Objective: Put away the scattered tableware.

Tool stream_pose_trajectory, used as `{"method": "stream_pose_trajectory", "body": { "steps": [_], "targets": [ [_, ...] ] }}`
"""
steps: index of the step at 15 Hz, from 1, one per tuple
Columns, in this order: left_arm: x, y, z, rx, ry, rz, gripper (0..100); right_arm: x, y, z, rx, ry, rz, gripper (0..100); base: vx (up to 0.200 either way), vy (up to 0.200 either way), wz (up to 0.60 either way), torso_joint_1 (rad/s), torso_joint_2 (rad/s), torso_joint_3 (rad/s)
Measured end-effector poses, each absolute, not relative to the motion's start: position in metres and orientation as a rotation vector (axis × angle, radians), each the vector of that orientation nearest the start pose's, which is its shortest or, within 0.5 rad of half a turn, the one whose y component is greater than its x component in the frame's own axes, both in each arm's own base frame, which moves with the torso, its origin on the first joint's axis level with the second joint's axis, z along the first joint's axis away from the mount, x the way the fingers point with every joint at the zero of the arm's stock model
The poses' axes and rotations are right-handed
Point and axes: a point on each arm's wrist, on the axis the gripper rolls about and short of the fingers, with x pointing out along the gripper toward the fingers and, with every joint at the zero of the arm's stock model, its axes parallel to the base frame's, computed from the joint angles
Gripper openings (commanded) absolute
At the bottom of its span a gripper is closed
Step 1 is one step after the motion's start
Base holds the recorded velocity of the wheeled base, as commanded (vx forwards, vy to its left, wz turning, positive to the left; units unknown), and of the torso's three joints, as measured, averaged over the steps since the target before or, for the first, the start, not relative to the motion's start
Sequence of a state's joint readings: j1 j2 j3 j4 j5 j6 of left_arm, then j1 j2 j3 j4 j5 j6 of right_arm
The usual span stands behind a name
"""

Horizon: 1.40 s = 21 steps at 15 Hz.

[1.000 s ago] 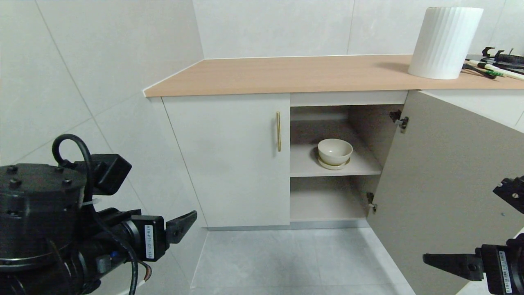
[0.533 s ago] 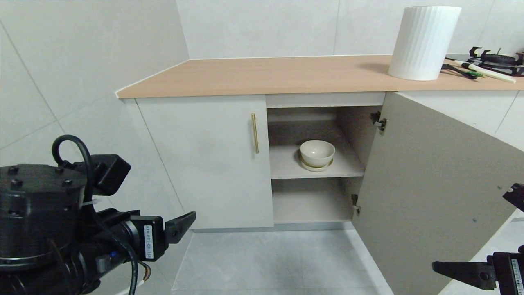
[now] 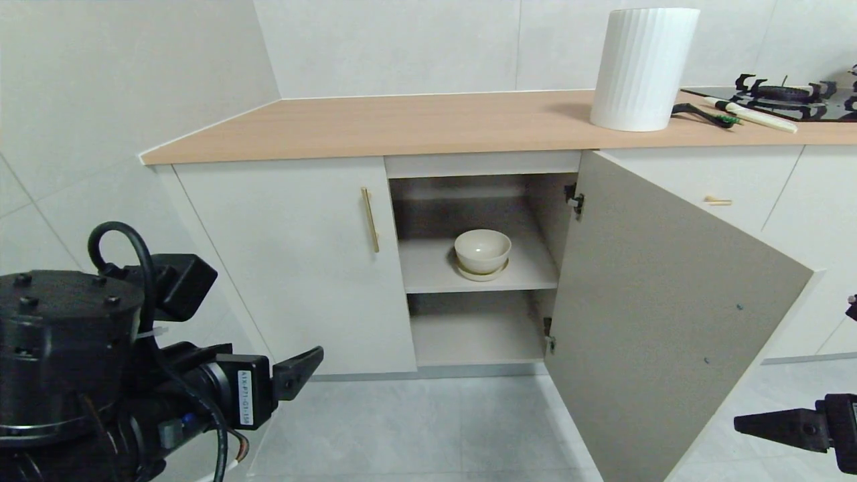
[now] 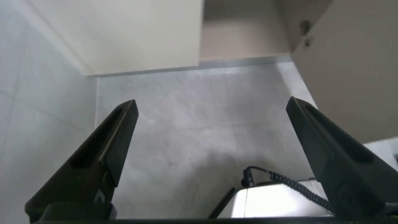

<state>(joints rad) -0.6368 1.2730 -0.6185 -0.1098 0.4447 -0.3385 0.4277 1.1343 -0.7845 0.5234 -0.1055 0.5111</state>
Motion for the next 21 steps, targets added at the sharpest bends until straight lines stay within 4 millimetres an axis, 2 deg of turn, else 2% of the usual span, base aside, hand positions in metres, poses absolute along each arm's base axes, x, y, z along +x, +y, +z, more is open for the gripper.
{"method": "stream_pose_trajectory", "body": {
  "steps": [4, 6, 12, 16, 21],
  "targets": [
    [0.152, -0.101, 0.189, -0.052, 0.489, -0.107, 100, 0.136, 0.038, 0.210, 0.245, 0.849, -0.147, 100, 0.000, 0.000, 0.00, 0.000, 0.00, 0.000],
    [0.152, -0.100, 0.189, -0.052, 0.490, -0.105, 100, 0.143, 0.032, 0.211, 0.252, 0.839, -0.201, 100, 0.000, 0.000, 0.00, 0.000, 0.00, 0.000],
    [0.152, -0.100, 0.189, -0.052, 0.489, -0.106, 100, 0.159, -0.005, 0.217, 0.239, 0.809, -0.407, 100, 0.000, 0.000, 0.00, 0.000, 0.00, 0.000],
    [0.152, -0.101, 0.189, -0.052, 0.490, -0.106, 100, 0.173, -0.014, 0.218, 0.271, 0.746, -0.443, 100, 0.000, 0.000, 0.00, 0.000, 0.00, 0.000],
    [0.152, -0.101, 0.189, -0.052, 0.490, -0.108, 100, 0.202, -0.021, 0.197, 0.302, 0.724, -0.460, 100, 0.000, 0.000, 0.00, 0.000, 0.00, 0.000]
  ]
}}
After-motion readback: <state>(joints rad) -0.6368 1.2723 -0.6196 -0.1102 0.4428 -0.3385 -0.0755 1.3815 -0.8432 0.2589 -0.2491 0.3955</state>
